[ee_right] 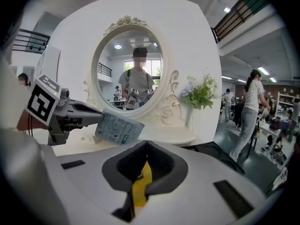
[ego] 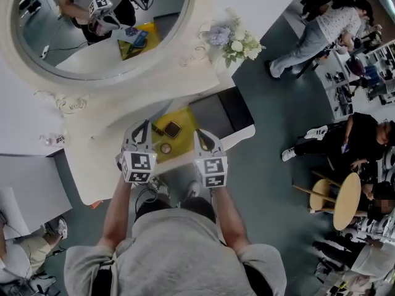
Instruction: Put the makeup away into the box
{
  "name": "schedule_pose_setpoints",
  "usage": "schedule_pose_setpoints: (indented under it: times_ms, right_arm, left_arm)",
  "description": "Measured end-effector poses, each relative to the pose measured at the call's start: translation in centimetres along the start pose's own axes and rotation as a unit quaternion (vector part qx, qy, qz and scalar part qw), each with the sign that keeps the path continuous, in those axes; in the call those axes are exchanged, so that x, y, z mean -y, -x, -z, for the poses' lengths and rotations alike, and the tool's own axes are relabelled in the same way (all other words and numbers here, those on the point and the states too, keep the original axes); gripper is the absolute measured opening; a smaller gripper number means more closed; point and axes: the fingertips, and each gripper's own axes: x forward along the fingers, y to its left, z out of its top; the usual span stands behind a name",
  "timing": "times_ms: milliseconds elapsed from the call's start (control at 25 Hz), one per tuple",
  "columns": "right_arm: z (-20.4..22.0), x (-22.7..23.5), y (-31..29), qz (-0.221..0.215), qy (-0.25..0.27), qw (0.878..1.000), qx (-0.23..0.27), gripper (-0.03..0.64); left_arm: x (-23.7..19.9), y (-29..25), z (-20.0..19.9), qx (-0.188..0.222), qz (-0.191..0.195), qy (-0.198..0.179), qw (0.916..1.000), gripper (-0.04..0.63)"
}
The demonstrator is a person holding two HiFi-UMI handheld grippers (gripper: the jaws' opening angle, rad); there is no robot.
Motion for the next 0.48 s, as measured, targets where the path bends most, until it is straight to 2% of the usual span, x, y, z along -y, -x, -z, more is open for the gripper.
schedule_pose_setpoints:
  times_ms: [280, 480]
  right_arm:
    - [2.7, 2.9, 1.9, 0.034, -0.024, 0.999, -0.016, 0.015]
    - [4.8, 3.9, 3.0, 0.047, -0.042, 0.998, -0.03, 0.015]
  left_arm:
    - [4.2, -2.1, 0.3, -0.01, 0.045, -0.022, 0.9987, 0.002]
    - [7.2, -3.2, 1.9, -0.028, 0.073, -0.043, 0.996, 0.002]
